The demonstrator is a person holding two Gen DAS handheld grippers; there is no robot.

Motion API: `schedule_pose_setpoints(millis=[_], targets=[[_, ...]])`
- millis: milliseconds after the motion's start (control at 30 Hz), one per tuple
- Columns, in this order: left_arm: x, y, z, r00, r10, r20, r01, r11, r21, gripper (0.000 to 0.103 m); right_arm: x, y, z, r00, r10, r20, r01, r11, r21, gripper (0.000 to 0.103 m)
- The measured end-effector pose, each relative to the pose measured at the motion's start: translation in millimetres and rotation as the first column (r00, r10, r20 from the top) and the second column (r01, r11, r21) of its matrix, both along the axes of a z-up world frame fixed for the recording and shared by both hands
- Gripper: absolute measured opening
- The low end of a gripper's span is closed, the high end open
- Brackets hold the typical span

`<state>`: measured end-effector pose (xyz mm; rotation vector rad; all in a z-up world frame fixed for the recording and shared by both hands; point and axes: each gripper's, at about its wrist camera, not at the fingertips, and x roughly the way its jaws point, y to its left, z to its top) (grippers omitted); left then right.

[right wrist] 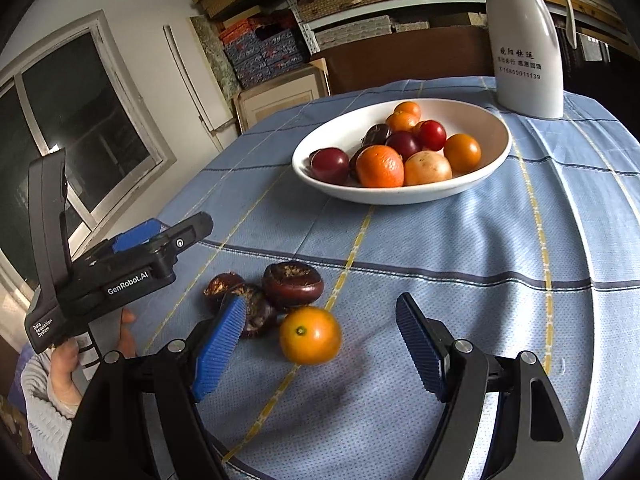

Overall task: Organize fruits
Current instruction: 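Grasp a yellow-orange fruit with the right gripper while the left gripper grasps a dark fruit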

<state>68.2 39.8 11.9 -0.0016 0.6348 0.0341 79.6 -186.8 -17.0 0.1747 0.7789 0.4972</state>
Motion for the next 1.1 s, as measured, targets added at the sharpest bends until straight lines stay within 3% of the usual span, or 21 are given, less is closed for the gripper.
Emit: schedule_pose_setpoints(millis=[133, 267, 467, 567, 733, 767, 1100], targets=[[-0.2, 0.1, 0.1, 1.000, 0.000, 0.000, 0.000, 1.000, 0.000, 0.098, 0.9, 2.9, -2.6, 1.000, 0.016, -0.024, -0.016, 1.000, 0.000, 0.077], [-0.1, -0.2, 0.0, 1.000, 0.000, -0.001, 0.000, 1.000, 0.001, 0.098, 4.7, 6.9, -5.8, 0.998, 0.041, -0.045, -0.042, 0.999, -0.007, 0.067], [0.2, -0.6, -1.3, 1.000, -0.004, -0.005, 0.004, 1.000, 0.010, 0.098, 7.7, 12.8, -11.4, 0.995, 0.057, -0.081, -0.059, 0.998, -0.022, 0.065], [0.5, -0.9, -1.8, 1.000, -0.006, -0.008, 0.006, 1.000, 0.015, 0.098, 11.2, 17.6, -14.8, 0.992, 0.071, -0.104, -0.075, 0.997, -0.033, 0.052], [0.5, -2.0, -2.4, 1.000, -0.009, -0.011, 0.009, 1.000, 0.022, 0.098, 12.6, 19.0, -16.9, 0.991, 0.073, -0.114, -0.076, 0.997, -0.030, 0.046], [0.9, -2.3, -2.5, 1.000, -0.009, -0.013, 0.009, 1.000, 0.023, 0.098, 12.9, 18.7, -17.5, 0.990, 0.075, -0.118, -0.079, 0.997, -0.024, 0.037], [2.8, 0.1, -5.8, 0.999, -0.014, -0.037, 0.014, 1.000, 0.010, 0.098, 13.3, -8.1, -13.3, 0.996, -0.001, -0.095, 0.007, 0.998, 0.063, 0.037]])
